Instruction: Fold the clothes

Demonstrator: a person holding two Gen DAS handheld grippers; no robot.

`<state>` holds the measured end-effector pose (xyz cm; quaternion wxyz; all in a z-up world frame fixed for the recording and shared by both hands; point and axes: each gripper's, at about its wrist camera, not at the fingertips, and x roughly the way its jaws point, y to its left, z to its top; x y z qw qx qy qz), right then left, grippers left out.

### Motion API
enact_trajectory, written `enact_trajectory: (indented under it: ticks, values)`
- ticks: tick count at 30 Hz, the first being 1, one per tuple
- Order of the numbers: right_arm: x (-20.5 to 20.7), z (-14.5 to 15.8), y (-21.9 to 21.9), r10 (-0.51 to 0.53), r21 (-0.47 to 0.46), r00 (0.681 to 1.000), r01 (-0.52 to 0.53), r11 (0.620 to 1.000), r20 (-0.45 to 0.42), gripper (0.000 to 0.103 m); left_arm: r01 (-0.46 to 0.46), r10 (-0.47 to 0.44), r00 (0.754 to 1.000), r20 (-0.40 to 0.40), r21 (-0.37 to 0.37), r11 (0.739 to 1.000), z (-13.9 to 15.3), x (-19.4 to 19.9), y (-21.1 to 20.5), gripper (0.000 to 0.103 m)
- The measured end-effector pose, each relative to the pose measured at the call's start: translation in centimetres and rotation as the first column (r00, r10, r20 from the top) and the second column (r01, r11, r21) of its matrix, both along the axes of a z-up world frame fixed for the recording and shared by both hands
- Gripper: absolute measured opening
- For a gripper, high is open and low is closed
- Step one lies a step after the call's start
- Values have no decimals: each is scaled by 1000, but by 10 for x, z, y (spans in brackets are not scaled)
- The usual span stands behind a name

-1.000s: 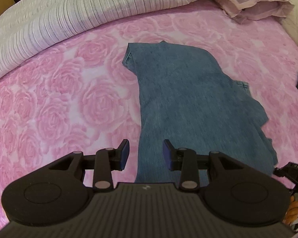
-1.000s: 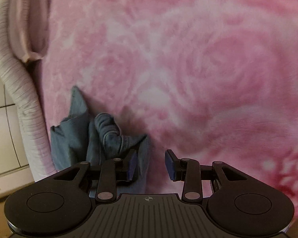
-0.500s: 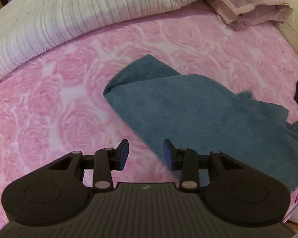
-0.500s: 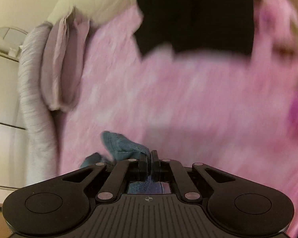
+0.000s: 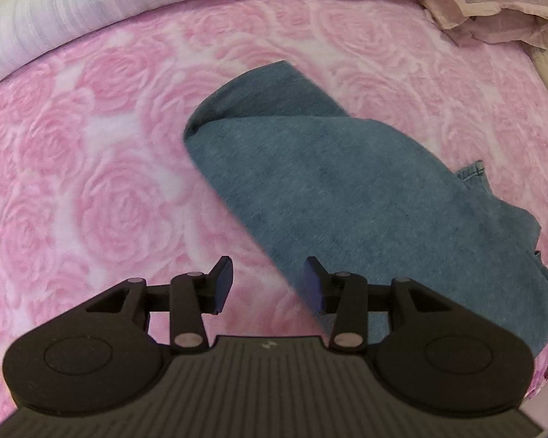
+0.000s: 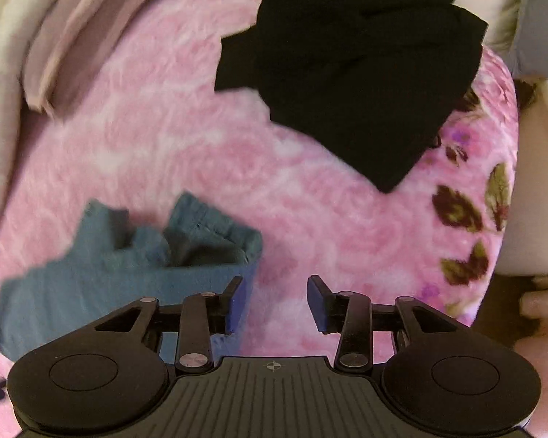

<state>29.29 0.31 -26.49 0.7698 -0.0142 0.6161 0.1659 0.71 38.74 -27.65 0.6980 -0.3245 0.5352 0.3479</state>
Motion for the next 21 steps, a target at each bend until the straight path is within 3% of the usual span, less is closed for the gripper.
enact_trajectory:
  ticks: [6, 9, 17, 21]
  values:
    - [13, -14, -19, -162, 31, 981, 166, 986, -109, 41, 79, -78, 997, 18, -17, 997, -9, 40, 2, 39]
    - [23, -12, -26, -190, 30, 976, 194, 980, -110, 41, 96, -95, 995, 22, -30, 995, -16, 67, 4, 39]
    - [45, -18, -31, -186, 42, 976, 192, 981, -113, 41, -44, 44, 999, -8, -112, 993, -38, 144, 43, 40]
    - [53, -21, -31, -170, 43, 980, 175, 984, -100, 41, -74, 63, 992, -112, -95, 993, -60, 184, 64, 43]
